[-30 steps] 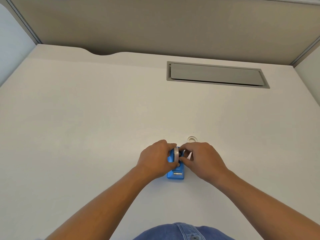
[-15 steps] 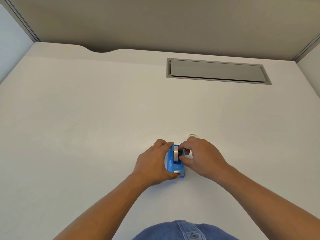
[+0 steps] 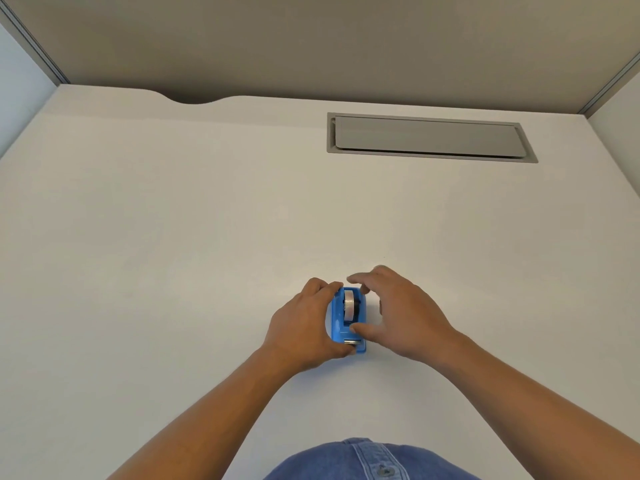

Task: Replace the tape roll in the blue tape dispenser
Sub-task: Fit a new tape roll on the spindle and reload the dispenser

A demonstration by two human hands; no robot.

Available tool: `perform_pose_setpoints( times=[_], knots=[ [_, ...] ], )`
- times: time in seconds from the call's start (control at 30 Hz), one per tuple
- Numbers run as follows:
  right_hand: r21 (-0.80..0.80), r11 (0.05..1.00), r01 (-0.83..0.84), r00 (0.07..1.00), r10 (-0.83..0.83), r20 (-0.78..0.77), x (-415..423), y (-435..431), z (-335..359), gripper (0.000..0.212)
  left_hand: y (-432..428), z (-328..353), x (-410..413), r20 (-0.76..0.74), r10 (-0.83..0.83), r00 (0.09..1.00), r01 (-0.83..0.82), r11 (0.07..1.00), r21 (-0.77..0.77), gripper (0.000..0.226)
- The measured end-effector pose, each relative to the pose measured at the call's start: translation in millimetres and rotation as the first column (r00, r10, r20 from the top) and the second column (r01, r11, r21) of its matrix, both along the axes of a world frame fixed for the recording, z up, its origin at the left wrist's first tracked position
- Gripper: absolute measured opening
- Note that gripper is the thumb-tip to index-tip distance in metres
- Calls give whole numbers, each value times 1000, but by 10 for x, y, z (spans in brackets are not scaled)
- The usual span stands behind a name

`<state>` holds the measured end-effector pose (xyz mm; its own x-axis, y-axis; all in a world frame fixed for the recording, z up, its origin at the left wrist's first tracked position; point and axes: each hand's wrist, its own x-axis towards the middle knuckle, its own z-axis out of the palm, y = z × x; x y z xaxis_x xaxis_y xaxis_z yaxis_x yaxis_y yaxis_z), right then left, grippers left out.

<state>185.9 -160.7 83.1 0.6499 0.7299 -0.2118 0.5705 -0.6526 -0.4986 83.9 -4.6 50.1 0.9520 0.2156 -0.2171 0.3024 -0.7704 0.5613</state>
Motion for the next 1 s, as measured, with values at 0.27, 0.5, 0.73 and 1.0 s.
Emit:
perform_pose_setpoints(
  times=[0.27, 0.5, 0.73, 1.0],
  knots=[
    [-99, 995, -20, 993, 32, 112, 57, 72, -1, 48, 8, -16, -13, 8, 3, 1000, -3, 1000, -5, 99],
    [-97, 995, -34, 995, 43, 95, 7, 83, 5, 42, 3, -23, -14, 14, 6, 1000, -6, 1000, -6, 101],
    [-44, 999, -19, 999, 21, 49, -11, 49, -25, 41, -6, -22, -13, 21, 8, 1000, -9, 1000, 11, 102],
    [-5, 999, 45, 998, -45, 54, -58, 7, 1, 56, -19, -17, -13, 12, 5, 1000, -5, 999, 37, 102]
  ],
)
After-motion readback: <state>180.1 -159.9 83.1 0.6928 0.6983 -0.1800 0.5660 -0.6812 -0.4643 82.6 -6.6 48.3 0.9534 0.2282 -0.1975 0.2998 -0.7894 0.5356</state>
